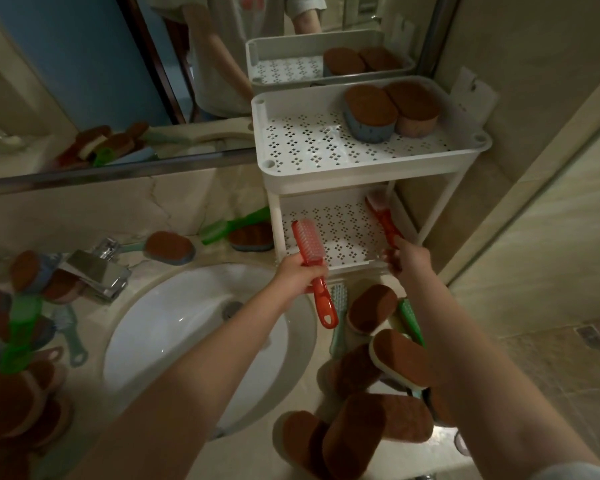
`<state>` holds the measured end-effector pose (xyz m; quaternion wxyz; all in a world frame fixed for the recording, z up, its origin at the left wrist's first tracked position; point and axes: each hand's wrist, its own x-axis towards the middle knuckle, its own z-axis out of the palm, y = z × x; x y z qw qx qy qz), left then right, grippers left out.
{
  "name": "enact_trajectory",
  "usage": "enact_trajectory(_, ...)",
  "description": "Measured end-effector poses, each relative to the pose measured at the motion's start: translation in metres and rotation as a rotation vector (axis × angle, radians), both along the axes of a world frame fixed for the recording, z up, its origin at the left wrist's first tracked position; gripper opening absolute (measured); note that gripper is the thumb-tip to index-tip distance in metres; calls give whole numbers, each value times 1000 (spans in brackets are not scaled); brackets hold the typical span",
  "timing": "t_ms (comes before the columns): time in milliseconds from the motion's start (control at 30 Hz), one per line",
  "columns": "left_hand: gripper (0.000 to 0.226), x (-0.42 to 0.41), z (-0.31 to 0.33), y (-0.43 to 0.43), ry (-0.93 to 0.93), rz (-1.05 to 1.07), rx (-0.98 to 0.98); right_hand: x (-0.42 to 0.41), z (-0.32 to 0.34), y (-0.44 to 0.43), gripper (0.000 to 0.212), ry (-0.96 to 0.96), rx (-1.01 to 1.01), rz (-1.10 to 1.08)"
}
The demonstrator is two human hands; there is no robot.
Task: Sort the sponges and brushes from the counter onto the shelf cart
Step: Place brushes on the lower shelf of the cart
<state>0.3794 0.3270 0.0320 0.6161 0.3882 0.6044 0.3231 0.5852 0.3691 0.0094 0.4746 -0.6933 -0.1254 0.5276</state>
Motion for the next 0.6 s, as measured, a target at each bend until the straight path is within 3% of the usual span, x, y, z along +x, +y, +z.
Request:
enact_trajectory(133,24,6,3,0,-42,11,-31,3,0,-5,29,53,25,-10)
enact_trajectory(267,31,15,5,4,-62,4,-27,-1,8,-20,11,-4,81,-34)
enact_trajectory(367,36,21,6,6,-52,31,2,-13,14,-45,12,-139,99,165)
enact_trajectory(500,26,27,10,15,-125,178,65,-23,22,-83,30,-106,138,551)
enact_trajectory(600,26,31,12,23,-202,256,82,-29,26,-97,30,-46,183,641)
